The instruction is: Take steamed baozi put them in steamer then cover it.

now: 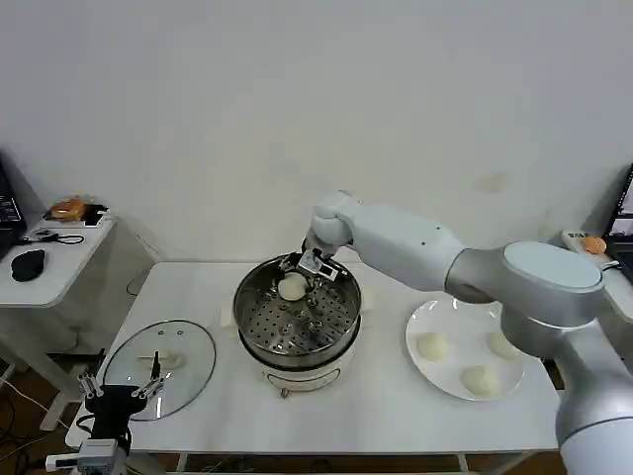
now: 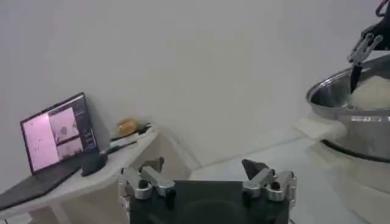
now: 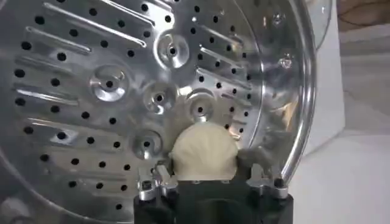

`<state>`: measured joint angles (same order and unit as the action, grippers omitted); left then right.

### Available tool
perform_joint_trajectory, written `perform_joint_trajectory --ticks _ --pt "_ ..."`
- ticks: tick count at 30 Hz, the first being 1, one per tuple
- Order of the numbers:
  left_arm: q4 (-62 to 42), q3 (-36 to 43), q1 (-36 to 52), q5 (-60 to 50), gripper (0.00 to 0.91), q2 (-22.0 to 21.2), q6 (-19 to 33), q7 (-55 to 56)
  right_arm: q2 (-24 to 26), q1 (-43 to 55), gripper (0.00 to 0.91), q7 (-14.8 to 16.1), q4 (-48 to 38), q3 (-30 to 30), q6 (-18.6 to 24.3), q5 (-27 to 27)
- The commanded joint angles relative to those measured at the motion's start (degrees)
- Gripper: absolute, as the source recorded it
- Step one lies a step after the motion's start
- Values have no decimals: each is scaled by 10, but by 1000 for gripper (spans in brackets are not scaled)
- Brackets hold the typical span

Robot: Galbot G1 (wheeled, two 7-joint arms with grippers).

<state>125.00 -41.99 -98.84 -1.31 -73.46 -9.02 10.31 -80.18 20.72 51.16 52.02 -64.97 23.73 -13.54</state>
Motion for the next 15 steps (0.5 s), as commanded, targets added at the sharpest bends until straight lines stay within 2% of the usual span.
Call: perform_joint_trajectory --ticks 1,7,9,11,13,15 --pt "0 0 1 1 907 0 0 0 12 10 907 -6 19 4 0 20" --pt "1 2 3 4 907 3 0 -1 70 68 907 8 96 6 -30 75" --pt "1 1 3 6 907 4 0 -1 100 94 907 10 127 3 -48 113" --pt "1 1 5 9 907 6 0 -1 141 111 907 10 168 9 -69 142" --pt "1 1 6 12 907 10 -1 -2 193 128 907 12 201 7 -106 178" --pt "0 3 9 18 907 15 -2 -3 264 150 907 13 239 -20 -156 185"
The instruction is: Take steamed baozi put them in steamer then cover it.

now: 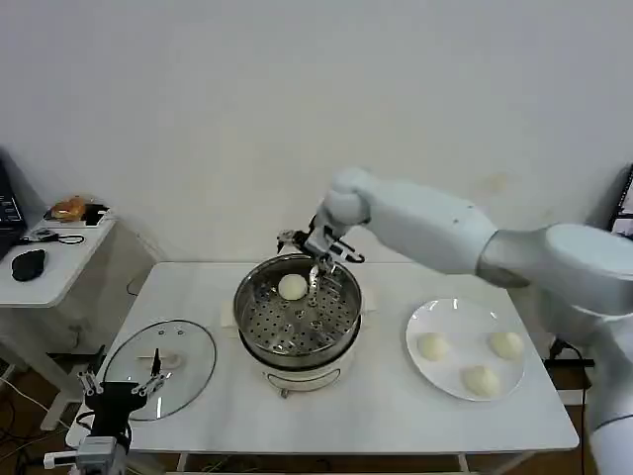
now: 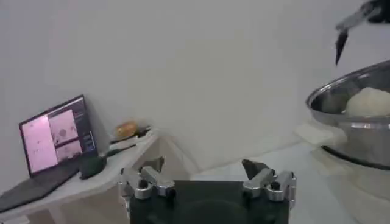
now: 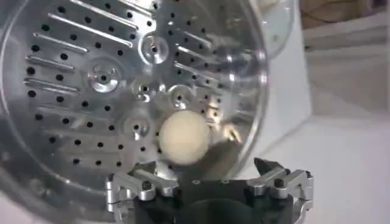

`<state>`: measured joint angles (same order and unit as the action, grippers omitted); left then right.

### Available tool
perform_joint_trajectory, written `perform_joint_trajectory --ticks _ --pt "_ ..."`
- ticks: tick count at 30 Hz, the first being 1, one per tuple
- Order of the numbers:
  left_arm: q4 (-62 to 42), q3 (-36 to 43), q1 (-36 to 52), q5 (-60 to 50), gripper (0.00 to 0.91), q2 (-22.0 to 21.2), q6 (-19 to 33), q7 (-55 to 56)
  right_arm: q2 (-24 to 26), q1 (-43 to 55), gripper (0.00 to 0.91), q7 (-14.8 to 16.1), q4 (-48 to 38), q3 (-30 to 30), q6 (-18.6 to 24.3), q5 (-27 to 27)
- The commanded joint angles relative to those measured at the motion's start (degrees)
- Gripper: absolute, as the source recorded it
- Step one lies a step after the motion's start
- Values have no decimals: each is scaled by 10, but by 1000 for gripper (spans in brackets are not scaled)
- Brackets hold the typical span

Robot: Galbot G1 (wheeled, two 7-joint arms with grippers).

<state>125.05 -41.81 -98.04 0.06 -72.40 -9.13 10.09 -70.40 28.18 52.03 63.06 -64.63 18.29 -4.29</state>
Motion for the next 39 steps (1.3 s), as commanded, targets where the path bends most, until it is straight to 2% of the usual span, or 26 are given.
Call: perform_joint_trajectory --ticks 1,4,6,9,12,15,22,28,39 --pt "-1 1 3 5 907 6 -1 -1 179 79 907 5 137 -32 -110 94" --pt "-1 5 8 7 907 12 -2 -3 254 87 907 7 173 -68 -161 93" --pt "-1 11 11 8 907 14 -2 -3 324 84 907 15 201 -84 -190 88" --pt "-3 24 17 6 907 15 -3 -3 400 65 907 16 237 -87 -215 87" --pt "-4 34 22 3 907 14 -6 -3 444 35 907 12 274 -90 -229 73" --pt "-5 42 24 0 907 14 -7 -3 462 -11 907 5 291 -83 -242 70" --pt "-5 42 21 -7 907 11 -8 -3 457 -155 907 -11 273 3 -269 56" --pt "-6 36 15 -9 907 8 -8 -3 410 -222 907 -20 213 52 -287 44" --pt "-8 34 9 -13 907 7 -9 -3 329 -248 907 6 124 68 -284 34"
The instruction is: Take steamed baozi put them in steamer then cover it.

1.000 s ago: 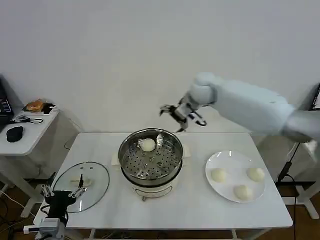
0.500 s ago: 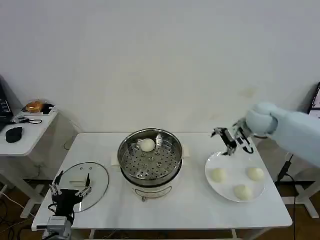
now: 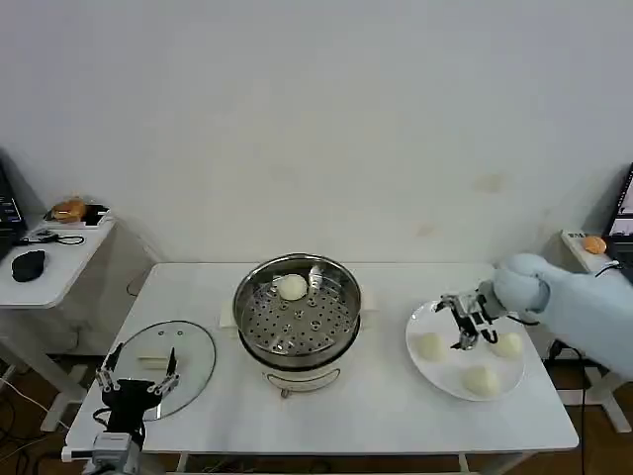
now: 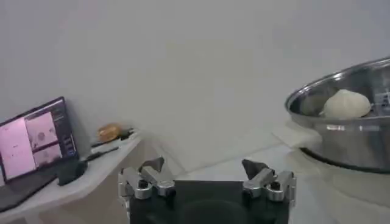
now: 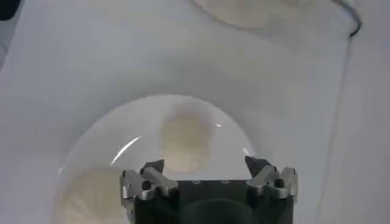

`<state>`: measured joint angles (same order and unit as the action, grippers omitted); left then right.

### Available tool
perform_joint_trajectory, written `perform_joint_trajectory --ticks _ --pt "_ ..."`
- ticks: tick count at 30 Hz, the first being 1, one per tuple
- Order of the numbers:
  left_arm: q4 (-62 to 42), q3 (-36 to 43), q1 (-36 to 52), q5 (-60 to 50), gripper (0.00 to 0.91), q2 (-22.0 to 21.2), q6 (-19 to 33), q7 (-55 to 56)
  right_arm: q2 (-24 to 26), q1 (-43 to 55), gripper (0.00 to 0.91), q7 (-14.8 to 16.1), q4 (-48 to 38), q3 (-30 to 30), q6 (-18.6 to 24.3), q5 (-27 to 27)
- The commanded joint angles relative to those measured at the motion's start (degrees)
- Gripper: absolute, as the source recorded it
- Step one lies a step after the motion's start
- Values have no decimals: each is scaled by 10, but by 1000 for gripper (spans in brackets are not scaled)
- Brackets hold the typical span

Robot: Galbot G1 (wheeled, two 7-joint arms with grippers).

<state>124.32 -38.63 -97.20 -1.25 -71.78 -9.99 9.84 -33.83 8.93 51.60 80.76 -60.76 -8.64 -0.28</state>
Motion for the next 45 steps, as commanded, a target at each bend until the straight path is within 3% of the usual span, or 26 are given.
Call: perform_joint_trajectory --ticks 1,16,26,28,37,45 --pt "-1 2 1 0 907 0 0 0 -43 -55 907 11 -59 30 -15 -6" --pt "-5 -3 1 1 907 0 -1 -1 -95 -93 907 7 -102 55 -35 -26" --pt "-7 -4 1 1 907 -3 0 0 -103 -96 645 7 -109 65 -60 -35" --pt "-6 -4 1 1 907 -4 0 0 -103 -95 645 8 -109 66 -61 -36" --pt "0 -7 -3 2 907 -5 -1 1 -89 -76 635 23 -98 65 -62 -33" --pt "1 -7 -3 4 907 -3 -1 0 -43 13 635 32 -52 55 -63 2"
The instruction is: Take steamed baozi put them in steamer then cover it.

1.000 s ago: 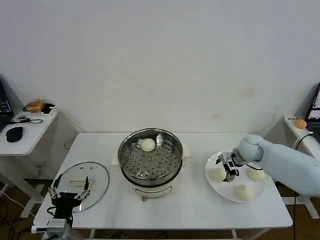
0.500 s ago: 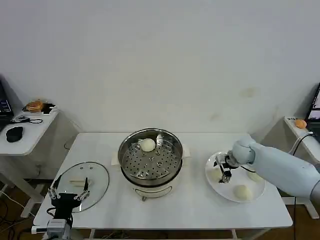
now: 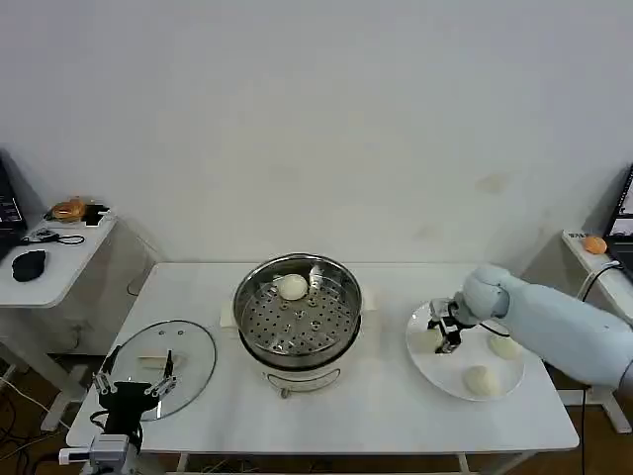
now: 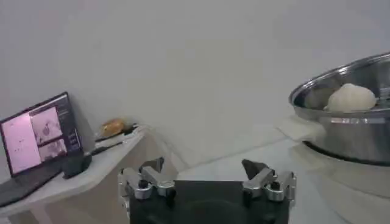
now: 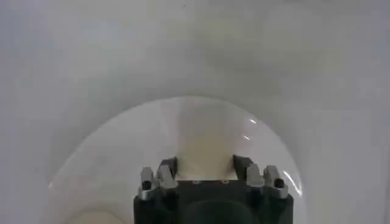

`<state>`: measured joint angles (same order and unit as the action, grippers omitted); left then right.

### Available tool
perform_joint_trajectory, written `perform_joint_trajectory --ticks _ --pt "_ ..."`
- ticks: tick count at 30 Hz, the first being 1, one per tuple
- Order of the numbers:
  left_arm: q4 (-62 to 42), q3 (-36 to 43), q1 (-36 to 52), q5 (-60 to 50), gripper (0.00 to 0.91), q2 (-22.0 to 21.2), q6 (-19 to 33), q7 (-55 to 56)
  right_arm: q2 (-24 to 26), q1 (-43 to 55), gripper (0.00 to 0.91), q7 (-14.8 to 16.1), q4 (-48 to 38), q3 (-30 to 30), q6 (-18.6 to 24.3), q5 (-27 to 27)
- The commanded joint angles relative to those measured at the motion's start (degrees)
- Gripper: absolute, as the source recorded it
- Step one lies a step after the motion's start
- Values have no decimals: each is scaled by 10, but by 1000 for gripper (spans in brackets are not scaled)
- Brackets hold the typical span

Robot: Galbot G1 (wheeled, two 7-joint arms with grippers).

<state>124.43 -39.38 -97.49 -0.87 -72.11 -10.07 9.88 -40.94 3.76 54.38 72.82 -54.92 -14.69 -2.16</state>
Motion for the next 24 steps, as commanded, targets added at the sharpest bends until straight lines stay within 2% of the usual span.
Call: perform_joint_trajectory --ticks 1,8,11,16,19,24 --pt "0 1 1 0 907 1 0 0 30 80 635 4 32 -6 -4 28" --pt "0 2 2 1 907 8 0 0 21 183 645 1 73 -42 -22 89" --pt "2 2 3 1 907 9 -1 -1 -10 265 645 -1 87 -83 -35 128" --pt "0 0 6 2 907 13 -1 0 -85 331 655 -17 87 -123 -68 199" --pt "-1 -2 8 3 907 15 -1 0 -130 340 655 -29 81 -131 -93 232" --pt "-3 -6 12 4 907 14 -1 0 -235 324 655 -61 62 -133 -145 307"
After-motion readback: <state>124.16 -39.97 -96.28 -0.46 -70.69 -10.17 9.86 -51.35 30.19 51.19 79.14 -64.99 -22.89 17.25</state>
